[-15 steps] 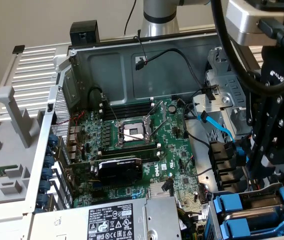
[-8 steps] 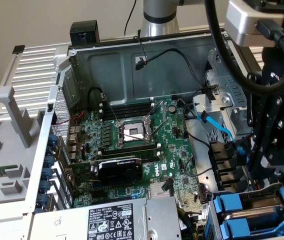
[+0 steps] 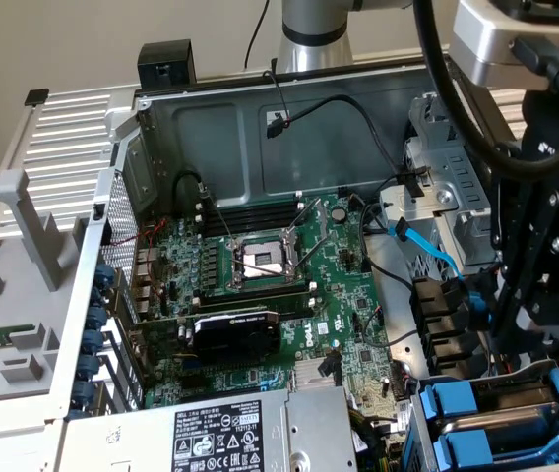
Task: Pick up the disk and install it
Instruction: 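Insert the first disk wire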
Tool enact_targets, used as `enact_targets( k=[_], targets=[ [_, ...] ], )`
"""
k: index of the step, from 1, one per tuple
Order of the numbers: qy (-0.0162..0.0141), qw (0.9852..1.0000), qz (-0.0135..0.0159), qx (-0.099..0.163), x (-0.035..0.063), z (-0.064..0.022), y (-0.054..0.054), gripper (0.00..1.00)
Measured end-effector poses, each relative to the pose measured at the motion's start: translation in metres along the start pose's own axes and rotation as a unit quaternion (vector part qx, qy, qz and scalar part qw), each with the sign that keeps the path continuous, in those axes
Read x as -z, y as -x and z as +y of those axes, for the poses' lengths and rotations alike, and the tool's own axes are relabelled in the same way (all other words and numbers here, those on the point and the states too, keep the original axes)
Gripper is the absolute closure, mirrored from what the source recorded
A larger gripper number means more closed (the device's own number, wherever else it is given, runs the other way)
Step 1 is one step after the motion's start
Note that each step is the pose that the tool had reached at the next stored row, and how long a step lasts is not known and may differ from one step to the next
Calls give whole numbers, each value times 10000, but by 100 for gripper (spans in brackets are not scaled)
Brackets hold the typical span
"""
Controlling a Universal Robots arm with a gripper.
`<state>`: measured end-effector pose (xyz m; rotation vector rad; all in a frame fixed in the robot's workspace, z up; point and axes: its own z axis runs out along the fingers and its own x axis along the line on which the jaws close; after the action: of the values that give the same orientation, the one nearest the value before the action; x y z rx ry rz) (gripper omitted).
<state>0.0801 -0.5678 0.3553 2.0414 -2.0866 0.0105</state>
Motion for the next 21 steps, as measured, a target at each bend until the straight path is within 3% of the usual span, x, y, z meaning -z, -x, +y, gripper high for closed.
enact_targets(
  k=[1, 13, 18, 21],
  targets=[
    [22, 10000, 1, 2, 1, -8, 0, 83],
    [39, 9999, -45, -156, -34, -25, -93, 83],
    [6, 9998, -49, -171, -43, -58, -96, 83],
    [-69, 9998, -66, -188, -60, -62, -100, 83]
  ],
)
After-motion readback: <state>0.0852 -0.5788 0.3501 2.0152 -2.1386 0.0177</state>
